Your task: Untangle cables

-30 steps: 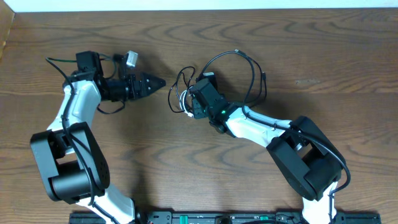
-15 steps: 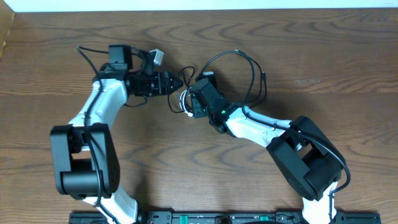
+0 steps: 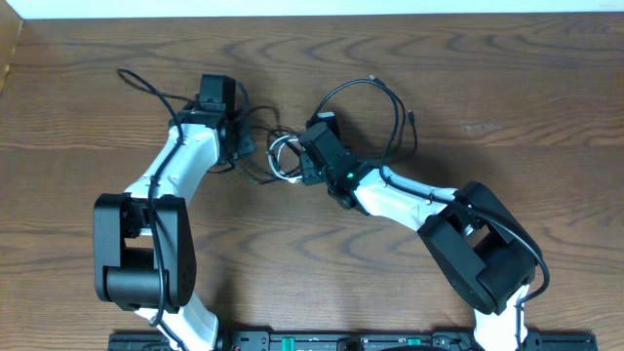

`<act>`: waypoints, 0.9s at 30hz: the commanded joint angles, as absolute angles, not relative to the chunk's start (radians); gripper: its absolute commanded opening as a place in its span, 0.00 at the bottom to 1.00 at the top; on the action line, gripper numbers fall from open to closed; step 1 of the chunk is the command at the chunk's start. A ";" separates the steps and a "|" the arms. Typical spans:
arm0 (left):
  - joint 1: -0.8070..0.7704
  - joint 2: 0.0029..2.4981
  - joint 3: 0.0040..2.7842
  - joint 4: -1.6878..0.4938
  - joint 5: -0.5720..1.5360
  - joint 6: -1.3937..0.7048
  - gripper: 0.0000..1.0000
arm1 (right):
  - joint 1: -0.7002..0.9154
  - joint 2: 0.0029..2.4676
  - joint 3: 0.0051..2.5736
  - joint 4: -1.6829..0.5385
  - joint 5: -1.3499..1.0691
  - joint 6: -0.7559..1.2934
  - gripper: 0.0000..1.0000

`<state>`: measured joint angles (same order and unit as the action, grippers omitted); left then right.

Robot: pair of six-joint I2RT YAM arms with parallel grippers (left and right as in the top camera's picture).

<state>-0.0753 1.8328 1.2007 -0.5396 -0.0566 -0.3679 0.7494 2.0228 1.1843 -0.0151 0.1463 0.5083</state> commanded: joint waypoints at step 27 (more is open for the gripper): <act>0.079 1.827 1.198 -0.505 0.348 -0.305 0.38 | 0.754 2.048 1.182 -0.004 0.145 0.509 0.59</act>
<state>0.0872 1.8328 1.2007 -0.5190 0.1638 -0.4423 0.7494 2.0228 1.1843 -0.0090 0.1467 0.5087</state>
